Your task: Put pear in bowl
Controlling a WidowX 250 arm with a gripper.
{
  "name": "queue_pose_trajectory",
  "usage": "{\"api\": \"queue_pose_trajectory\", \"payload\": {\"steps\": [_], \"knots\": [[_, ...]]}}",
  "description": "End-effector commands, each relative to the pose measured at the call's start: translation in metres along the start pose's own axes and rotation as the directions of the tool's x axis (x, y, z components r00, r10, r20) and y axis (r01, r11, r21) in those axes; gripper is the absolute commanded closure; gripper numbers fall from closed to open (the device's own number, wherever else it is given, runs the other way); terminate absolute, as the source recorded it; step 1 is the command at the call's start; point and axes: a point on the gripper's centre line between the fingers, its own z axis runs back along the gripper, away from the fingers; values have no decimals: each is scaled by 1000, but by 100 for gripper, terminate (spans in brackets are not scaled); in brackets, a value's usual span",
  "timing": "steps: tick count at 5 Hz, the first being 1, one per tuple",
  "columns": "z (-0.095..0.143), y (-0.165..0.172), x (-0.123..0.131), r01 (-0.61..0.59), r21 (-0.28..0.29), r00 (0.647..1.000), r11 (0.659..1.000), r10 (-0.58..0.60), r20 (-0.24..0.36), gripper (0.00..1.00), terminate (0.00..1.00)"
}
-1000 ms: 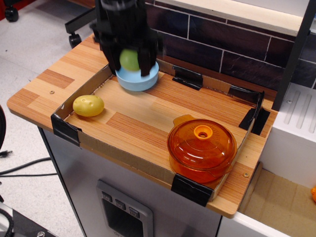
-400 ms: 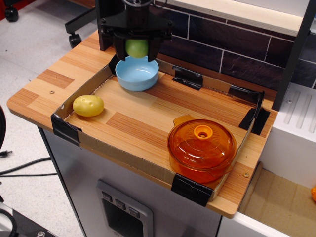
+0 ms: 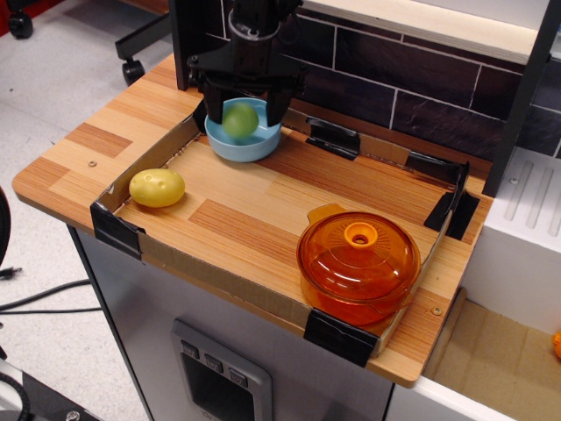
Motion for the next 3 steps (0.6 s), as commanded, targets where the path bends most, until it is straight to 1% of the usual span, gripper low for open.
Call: {"api": "queue_pose_trajectory", "payload": {"steps": [1, 2, 3], "knots": [[63, 21, 12, 25, -196, 999, 980, -17, 39, 0, 0], [78, 20, 1, 83, -229, 996, 970, -78, 30, 0, 0], [82, 17, -20, 218, -205, 976, 954, -214, 42, 0, 0]]}}
